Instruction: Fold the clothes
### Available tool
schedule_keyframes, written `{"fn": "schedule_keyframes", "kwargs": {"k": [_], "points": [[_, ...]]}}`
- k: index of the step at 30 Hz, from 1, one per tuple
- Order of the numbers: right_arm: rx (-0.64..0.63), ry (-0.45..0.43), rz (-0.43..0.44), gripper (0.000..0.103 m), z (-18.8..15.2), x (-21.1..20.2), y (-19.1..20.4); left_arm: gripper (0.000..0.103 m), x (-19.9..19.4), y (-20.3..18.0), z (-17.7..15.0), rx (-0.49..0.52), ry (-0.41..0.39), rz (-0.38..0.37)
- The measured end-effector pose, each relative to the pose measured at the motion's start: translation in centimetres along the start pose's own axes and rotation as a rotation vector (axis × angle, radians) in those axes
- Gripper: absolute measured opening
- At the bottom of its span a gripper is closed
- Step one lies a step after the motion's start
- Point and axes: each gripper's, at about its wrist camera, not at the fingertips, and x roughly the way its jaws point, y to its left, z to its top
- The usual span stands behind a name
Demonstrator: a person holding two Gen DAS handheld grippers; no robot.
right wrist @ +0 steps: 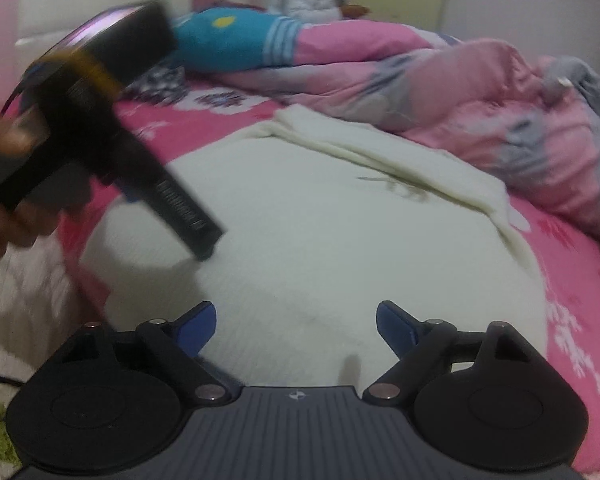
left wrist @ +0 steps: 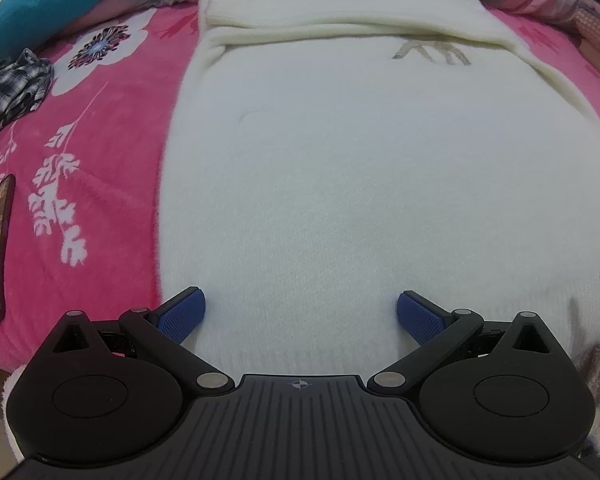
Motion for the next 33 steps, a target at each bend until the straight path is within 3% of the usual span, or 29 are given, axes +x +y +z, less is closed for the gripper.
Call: {"fn": "schedule_keyframes", "kwargs": {"k": [8,18,28,33], "points": [[-0.067,-0.001,0.037,0.074,0.0,0.8,2.0,0.103,0.0,0.0,0.1,0.001,0.002,0.002],[-0.032,0.005,0.065,0.058,-0.2,1.6,1.5,0.103,0.0,-0.2,0.1,0.003,0.004,0.004],[0.024,0.001,0.086,0.058,-0.6,1.7,1.0,0.103,-0.9,0.8,-1.1,-0.014,-0.072,-0.045],[0.012,-0.037,0.161,0.058,-0.3,1.1,1.7,0.103,-2.3,3.2,-2.1,-0.062,-0.068,-0.023]]}}
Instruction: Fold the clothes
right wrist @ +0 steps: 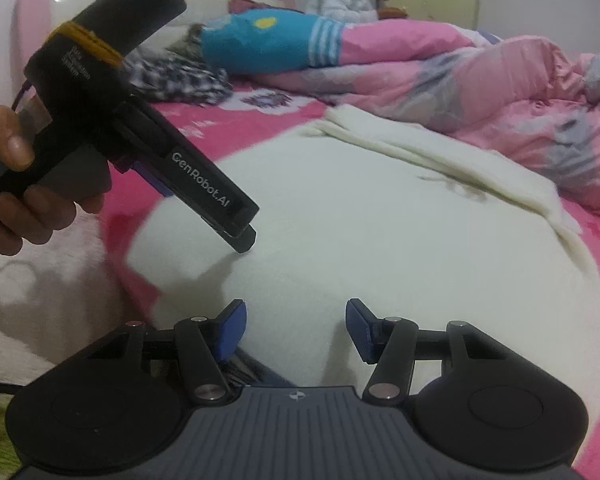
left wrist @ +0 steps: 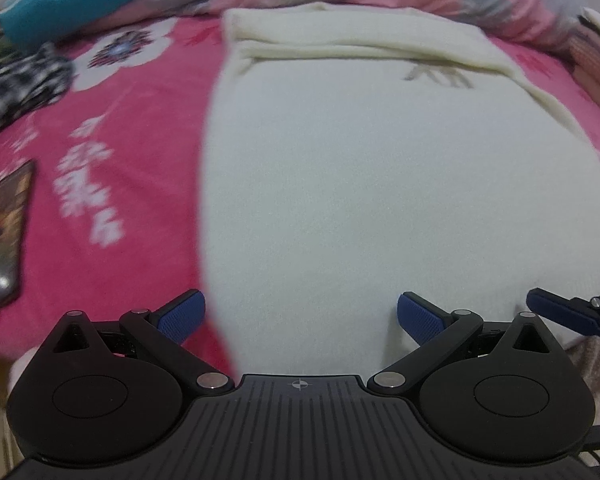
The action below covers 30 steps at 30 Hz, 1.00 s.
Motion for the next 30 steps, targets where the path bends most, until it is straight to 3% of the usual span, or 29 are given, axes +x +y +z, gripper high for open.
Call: {"fn": "schedule_keyframes", "kwargs": {"k": [7,16,28,30], "points": [[-0.143,-0.014,0.144,0.058,1.3,2.0,4.1,0.103,-1.6,5.3,-0.9,-0.178,-0.01,0.006],[-0.313,-0.012,0.214,0.058,2.9,6.1,9.0,0.102,-2.1,9.2,-1.7,-0.322,-0.049,-0.014],[-0.464,-0.006,0.063,0.059,1.7,8.5,12.4,0.103,-1.4,11.0,-2.2,-0.392,-0.081,-0.07],[-0.457,-0.012,0.045,0.048,1.7,8.5,12.3,0.103,-1.5,11.1,-2.3,-0.4,-0.103,-0.069]]}}
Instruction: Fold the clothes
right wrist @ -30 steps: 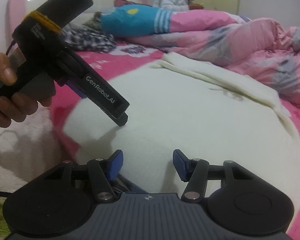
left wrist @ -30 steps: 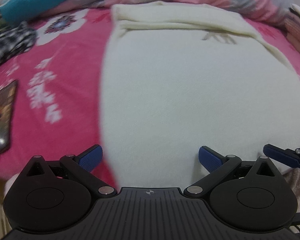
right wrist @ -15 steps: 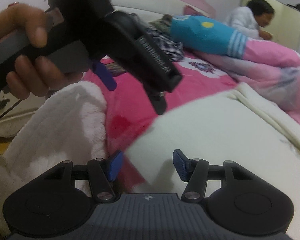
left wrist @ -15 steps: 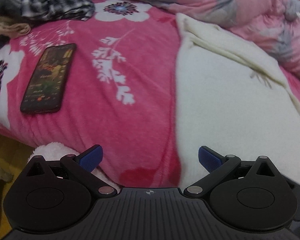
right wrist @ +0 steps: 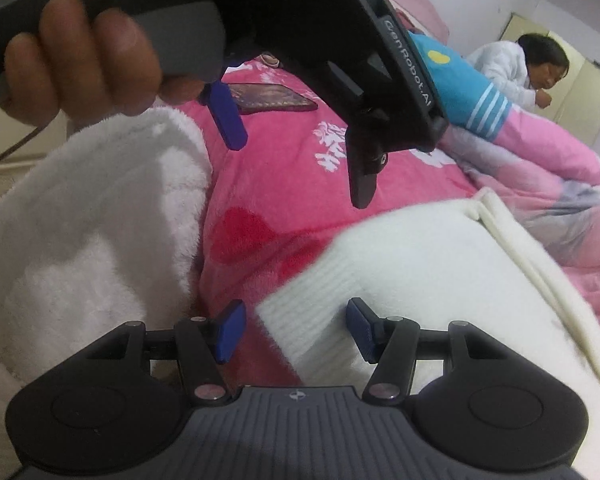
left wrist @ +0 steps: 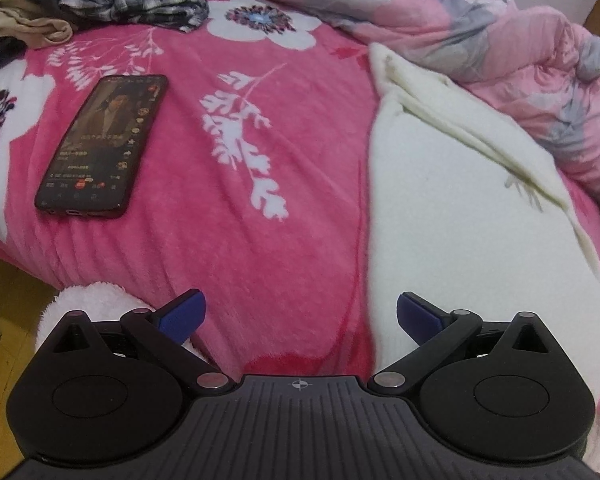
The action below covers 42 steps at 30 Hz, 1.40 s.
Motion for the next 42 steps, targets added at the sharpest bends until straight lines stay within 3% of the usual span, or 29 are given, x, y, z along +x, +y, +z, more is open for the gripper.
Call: {"fn": "schedule_keyframes", "kwargs": {"k": [3,6,9,13,18,20,22,26,28,33,36,42], "points": [[0.038,-0.005,-0.011,0.03,0.0,-0.2,-0.8,0.103,-0.5,0.3,-0.2,-0.005,-0.031,-0.027],[0.158,-0.01,0.016,0.017,0.1,-0.8,-2.7,0.102,-0.8,0.9,-0.1,-0.034,-0.054,-0.067],[0.306,-0.027,0.07,0.014,-0.2,-1.5,-5.0,0.1,-0.8,1.2,0.3,-0.075,-0.049,-0.106],[0.46,-0.075,0.124,0.013,-0.5,-2.5,-7.7,0.098,-0.4,1.3,0.5,-0.129,-0.014,-0.209],[0.524,-0.121,0.145,0.013,-0.5,-3.5,-9.1,0.095,1.0,0.6,0.8,-0.194,0.063,-0.366],[0.521,-0.132,0.148,0.013,-0.4,-3.7,-9.2,0.091,1.9,0.0,0.9,-0.195,0.102,-0.414],[0.505,-0.134,0.148,0.013,-0.3,-3.8,-8.9,0.079,2.9,-0.7,0.9,-0.195,0.14,-0.444],[0.488,-0.14,0.147,0.013,-0.1,-4.0,-8.7,0.07,4.6,-1.8,1.0,-0.199,0.211,-0.507],[0.488,-0.143,0.147,0.013,-0.1,-4.1,-8.7,0.062,5.4,-2.3,1.0,-0.192,0.246,-0.527],[0.487,-0.145,0.152,0.013,-0.2,-4.0,-8.6,0.054,6.7,-3.1,0.9,-0.174,0.286,-0.534],[0.495,-0.133,0.155,0.015,-0.6,-4.1,-8.7,0.042,7.0,-3.3,1.0,-0.174,0.293,-0.538],[0.599,-0.136,0.178,0.023,-3.1,-5.3,-10.7,0.031,6.7,-3.6,0.7,-0.147,0.275,-0.532]]}}
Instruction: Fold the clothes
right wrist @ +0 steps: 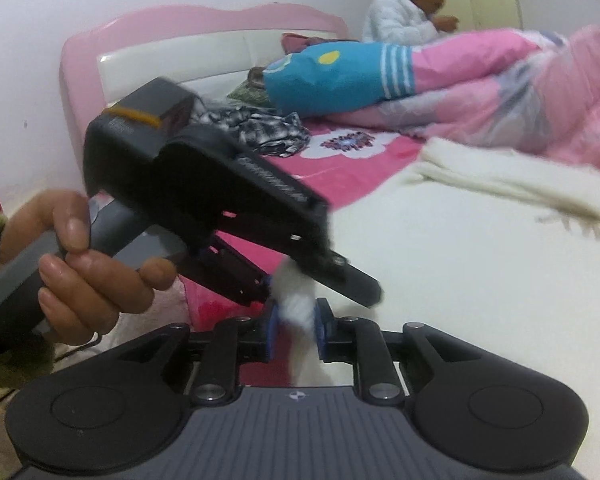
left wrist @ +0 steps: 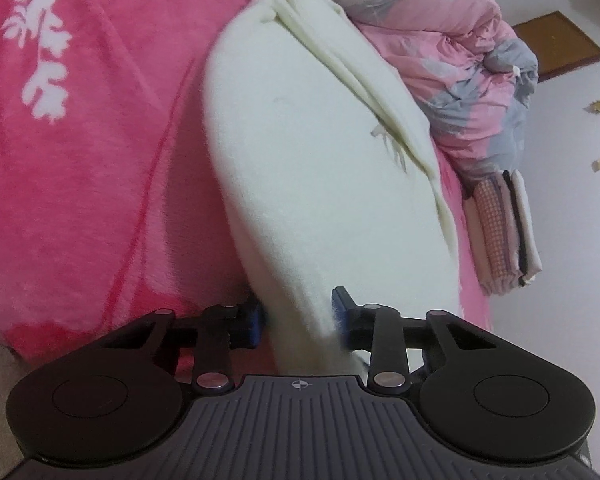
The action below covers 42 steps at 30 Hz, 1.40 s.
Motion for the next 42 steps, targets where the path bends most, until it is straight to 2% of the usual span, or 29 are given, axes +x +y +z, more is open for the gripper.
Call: {"fn": "schedule_keyframes", "kwargs": {"k": [5,7,9,12,15,16,19,22,28,34,38,39,41,42], "points": [[0.152,-0.04,-0.023,0.028,-0.8,-3.6,-4.3,0.028,-0.3,0.0,0.1,0.012,-0.007,-0.028],[0.229,-0.073,-0.094,0.032,-1.2,-6.4,-7.2,0.028,-0.2,0.4,0.1,0.0,0.001,-0.031],[0.311,-0.102,-0.177,0.041,-1.6,-9.4,-10.2,0.028,-0.1,0.8,0.2,-0.008,0.007,-0.026],[0.507,-0.114,-0.345,0.042,-3.0,-14.4,-16.2,0.028,-0.1,0.9,0.2,0.006,0.004,-0.028],[0.723,-0.125,-0.468,0.042,-5.2,-18.8,-21.1,0.028,0.0,0.6,0.3,0.026,0.008,-0.019],[0.772,-0.131,-0.48,0.042,-5.8,-19.6,-22.1,0.028,0.0,0.6,0.3,0.03,0.011,-0.014],[0.896,-0.12,-0.436,0.042,-7.8,-20.4,-24.6,0.028,0.1,0.4,0.2,0.038,0.012,0.001],[0.971,-0.127,-0.358,0.042,-9.3,-20.0,-25.5,0.028,0.2,0.3,0.0,0.044,0.012,0.014],[1.033,-0.11,-0.207,0.042,-10.3,-19.9,-24.6,0.029,0.1,0.0,-0.1,0.074,0.02,0.024],[1.04,-0.075,-0.139,0.041,-10.8,-18.9,-23.2,0.03,0.0,-0.4,-0.6,0.125,0.031,0.036],[1.035,-0.083,-0.118,0.033,-10.5,-17.9,-23.4,0.029,0.2,-1.4,-1.4,0.207,0.012,0.085],[1.023,-0.084,-0.116,0.025,-10.4,-17.5,-23.4,0.026,0.3,-1.8,-1.6,0.229,0.004,0.104],[1.028,-0.09,-0.108,0.014,-10.2,-16.9,-23.5,0.016,0.2,-2.4,-2.0,0.26,-0.022,0.146],[1.033,-0.104,-0.096,0.013,-10.2,-16.8,-23.4,0.012,0.0,-2.6,-2.3,0.27,-0.039,0.165]]}}
